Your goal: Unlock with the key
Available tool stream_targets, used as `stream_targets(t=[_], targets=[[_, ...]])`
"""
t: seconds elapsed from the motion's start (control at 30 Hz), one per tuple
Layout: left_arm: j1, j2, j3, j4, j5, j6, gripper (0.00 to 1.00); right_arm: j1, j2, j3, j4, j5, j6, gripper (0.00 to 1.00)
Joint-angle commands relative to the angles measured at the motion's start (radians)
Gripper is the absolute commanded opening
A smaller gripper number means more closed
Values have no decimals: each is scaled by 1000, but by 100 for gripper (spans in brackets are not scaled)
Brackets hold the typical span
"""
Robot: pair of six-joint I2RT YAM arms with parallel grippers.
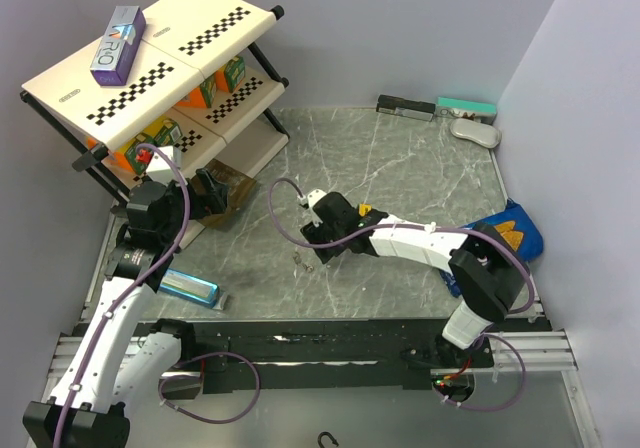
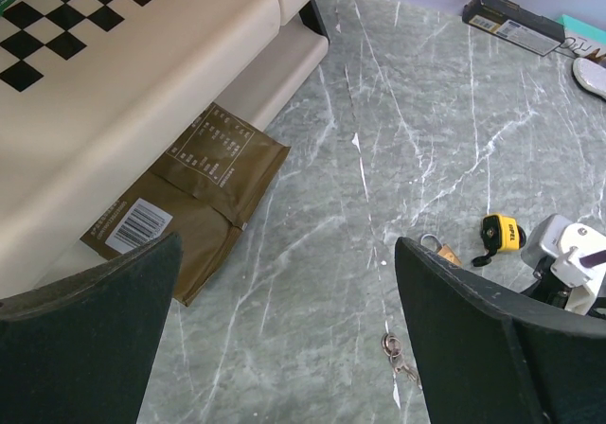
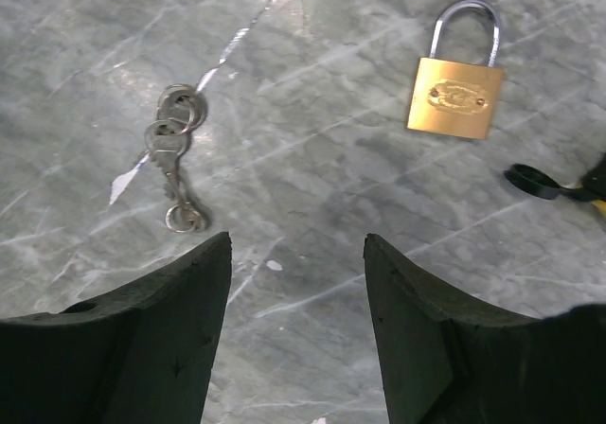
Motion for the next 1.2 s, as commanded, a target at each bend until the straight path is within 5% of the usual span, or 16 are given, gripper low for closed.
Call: stream_targets(t=[0.0, 0.47, 1.17], targets=[[-5, -13, 10, 20, -9, 19, 99, -2, -16, -1, -6, -12, -14, 63], [-5, -10, 5, 23, -1, 16, 99, 75, 26, 12, 87, -97, -17, 56], [-5, -5, 2, 26, -1, 18, 99, 129, 116, 13, 133, 15, -8, 46]])
